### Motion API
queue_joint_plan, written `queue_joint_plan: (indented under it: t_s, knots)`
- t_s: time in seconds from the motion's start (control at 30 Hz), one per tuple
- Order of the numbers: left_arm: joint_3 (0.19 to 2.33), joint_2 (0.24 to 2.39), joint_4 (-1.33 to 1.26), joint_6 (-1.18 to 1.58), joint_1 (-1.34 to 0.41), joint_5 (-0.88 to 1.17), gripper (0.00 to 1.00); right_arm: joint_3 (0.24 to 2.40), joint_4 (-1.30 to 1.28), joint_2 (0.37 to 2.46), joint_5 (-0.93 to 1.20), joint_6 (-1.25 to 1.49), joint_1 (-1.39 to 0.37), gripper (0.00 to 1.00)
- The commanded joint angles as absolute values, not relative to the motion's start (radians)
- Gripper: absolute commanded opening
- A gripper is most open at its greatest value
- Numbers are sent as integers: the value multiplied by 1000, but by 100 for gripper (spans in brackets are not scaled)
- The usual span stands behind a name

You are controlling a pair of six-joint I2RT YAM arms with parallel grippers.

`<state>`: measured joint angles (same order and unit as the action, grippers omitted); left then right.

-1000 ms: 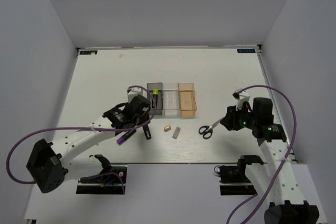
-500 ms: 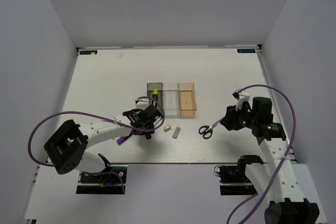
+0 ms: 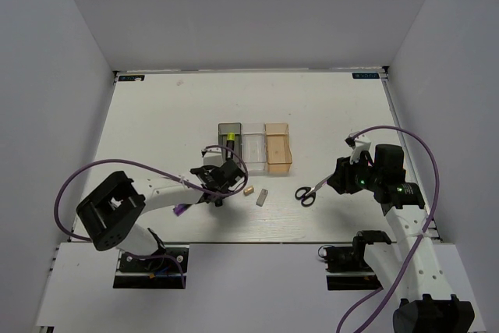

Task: Sort the stationery into containers
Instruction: Pick up the pen from the center of the board, then place the pen in the storage box.

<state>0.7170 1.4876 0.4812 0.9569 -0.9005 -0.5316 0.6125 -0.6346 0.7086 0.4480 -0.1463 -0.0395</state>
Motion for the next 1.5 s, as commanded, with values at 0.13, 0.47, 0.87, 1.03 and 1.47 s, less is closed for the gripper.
queue_joint_plan:
  t_s: [0.13,0.47,0.87,1.03,1.47]
  knots:
    - [670,1412,550,1014,-978,-558,1,649,-637,696,465,-155,-37,48]
    - [974,1317,689,815,-1040,-627,1,650,-638,690,476,-153,-38,43]
    - [1434,1686,747,583,-810,-554,6,649,-640,686,477,-153,-35,19]
    - [1497,1792,770,583,-758,-549,24,650,-641,683,477,-153,-35,45]
    - [1497,1790,747,563,-719,-503,67,646,-647,704,500,-173,-38,46]
